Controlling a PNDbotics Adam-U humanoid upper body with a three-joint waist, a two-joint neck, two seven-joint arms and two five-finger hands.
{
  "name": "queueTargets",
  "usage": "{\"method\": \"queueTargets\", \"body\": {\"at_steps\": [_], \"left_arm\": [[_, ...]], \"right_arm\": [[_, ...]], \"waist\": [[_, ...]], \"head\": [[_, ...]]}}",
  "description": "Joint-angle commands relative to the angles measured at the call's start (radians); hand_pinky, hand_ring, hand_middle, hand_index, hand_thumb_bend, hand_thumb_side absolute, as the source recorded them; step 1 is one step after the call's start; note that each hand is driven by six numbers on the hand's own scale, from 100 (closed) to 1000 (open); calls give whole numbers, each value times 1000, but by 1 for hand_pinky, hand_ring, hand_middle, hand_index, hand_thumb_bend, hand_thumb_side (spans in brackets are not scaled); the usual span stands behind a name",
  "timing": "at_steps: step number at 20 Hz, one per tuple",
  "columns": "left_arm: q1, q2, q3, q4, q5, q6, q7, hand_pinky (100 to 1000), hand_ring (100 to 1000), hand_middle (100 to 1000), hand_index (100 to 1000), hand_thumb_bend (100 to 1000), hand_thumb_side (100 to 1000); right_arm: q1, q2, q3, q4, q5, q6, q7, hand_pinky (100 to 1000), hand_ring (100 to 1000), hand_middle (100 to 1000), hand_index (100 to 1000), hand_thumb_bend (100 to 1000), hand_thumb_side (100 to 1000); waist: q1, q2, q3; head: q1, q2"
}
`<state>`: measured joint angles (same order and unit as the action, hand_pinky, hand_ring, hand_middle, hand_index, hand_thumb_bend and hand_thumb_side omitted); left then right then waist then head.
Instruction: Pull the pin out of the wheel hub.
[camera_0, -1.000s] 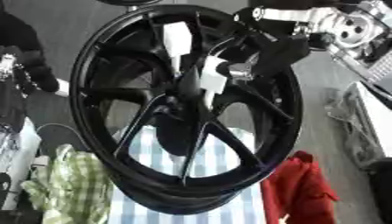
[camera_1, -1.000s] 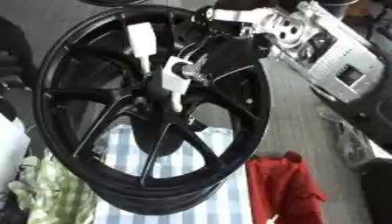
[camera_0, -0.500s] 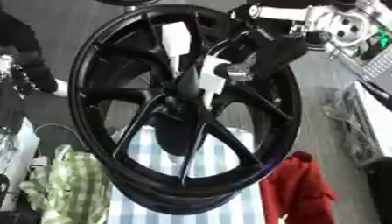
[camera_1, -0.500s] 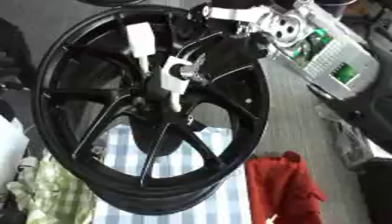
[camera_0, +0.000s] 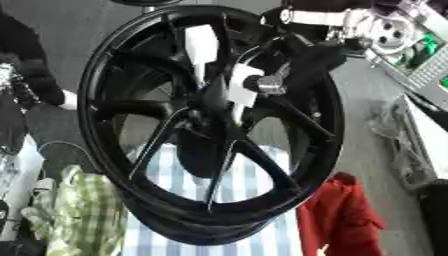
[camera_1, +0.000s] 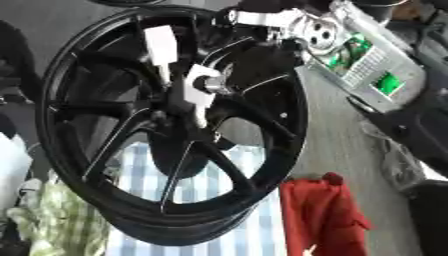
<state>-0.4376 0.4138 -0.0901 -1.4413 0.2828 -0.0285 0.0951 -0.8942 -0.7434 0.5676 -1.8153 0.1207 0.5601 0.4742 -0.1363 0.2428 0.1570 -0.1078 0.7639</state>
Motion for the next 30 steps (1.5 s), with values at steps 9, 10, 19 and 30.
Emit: {"method": "queueTargets", "body": {"at_steps": [9, 10, 19, 30], "left_arm": [[-24, 27, -2, -19, -3, -1, -3, 581, 700, 679, 744, 123, 892], [-25, 27, -2, -19, -3, -1, -3, 581, 700, 679, 744, 123, 892], [-29, 27, -3, -20, -5, 0, -4, 581, 699, 678, 743, 120, 893], [-27, 26, -9, -15, -11, -1, -9, 582, 699, 676, 743, 119, 895]], "right_arm": [[-14, 8, -18, 56, 35, -23, -2, 998, 866, 835, 857, 361, 327], [-14, 9, -19, 61, 37, -24, -3, 998, 865, 835, 855, 360, 325], [-6, 18, -20, 91, 45, -33, 0, 996, 864, 833, 847, 356, 320], [-10, 2, -26, 56, 18, -20, 8, 930, 802, 705, 830, 298, 307]], "waist": [[11, 9, 10], [11, 10, 11], [12, 17, 15], [10, 11, 14]], "head": [[-8, -10], [-9, -11], [-13, -15], [-15, -12]]}}
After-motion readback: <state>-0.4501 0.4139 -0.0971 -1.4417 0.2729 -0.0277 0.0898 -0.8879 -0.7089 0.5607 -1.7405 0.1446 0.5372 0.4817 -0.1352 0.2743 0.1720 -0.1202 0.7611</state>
